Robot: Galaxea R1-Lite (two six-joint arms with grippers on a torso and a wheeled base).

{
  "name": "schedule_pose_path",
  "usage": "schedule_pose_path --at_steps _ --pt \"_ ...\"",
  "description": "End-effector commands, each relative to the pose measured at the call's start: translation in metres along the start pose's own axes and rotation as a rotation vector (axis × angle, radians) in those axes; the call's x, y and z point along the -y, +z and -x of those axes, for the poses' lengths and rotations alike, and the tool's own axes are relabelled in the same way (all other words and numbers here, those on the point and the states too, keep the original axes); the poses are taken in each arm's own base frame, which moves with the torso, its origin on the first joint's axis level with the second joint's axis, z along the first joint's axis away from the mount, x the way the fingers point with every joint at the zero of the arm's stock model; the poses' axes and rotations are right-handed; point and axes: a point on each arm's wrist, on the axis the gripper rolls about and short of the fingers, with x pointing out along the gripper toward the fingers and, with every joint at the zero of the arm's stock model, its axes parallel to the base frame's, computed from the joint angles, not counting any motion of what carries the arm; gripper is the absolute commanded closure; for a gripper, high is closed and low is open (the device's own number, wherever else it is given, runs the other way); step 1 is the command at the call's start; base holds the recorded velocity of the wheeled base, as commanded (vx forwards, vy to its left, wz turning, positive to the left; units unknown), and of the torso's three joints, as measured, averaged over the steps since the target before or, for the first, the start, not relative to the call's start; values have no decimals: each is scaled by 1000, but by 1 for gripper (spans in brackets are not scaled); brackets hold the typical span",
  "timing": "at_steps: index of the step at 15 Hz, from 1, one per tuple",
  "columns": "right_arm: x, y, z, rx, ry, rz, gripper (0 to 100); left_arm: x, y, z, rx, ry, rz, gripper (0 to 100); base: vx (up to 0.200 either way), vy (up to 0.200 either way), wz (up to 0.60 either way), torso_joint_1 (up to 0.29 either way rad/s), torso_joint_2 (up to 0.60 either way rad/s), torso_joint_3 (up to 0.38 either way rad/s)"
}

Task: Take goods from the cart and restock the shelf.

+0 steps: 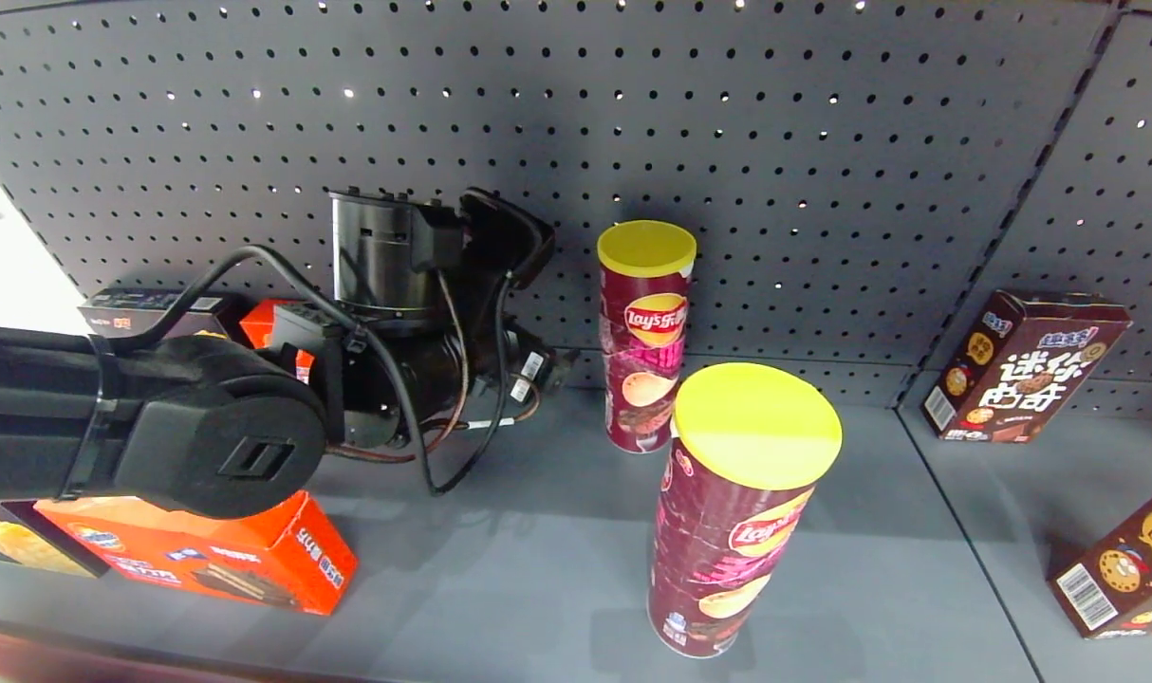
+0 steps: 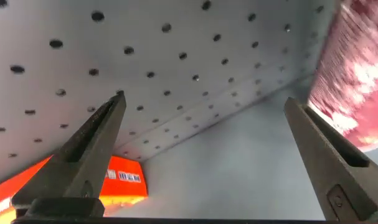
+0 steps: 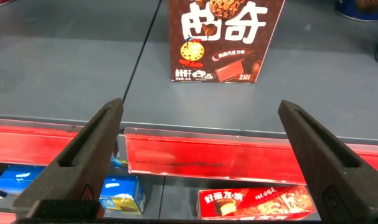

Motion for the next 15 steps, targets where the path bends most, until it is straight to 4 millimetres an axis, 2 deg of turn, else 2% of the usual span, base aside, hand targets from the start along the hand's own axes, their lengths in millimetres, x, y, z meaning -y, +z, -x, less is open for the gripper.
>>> schedule_pose_path --at_steps 1,15 --pt "0 0 0 -2 0 1 0 5 -2 -9 -11 3 -18 0 0 0 0 0 0 0" --pt "0 0 0 -1 0 1 0 24 -13 -23 -47 -41 -60 0 0 0 0 0 0 0"
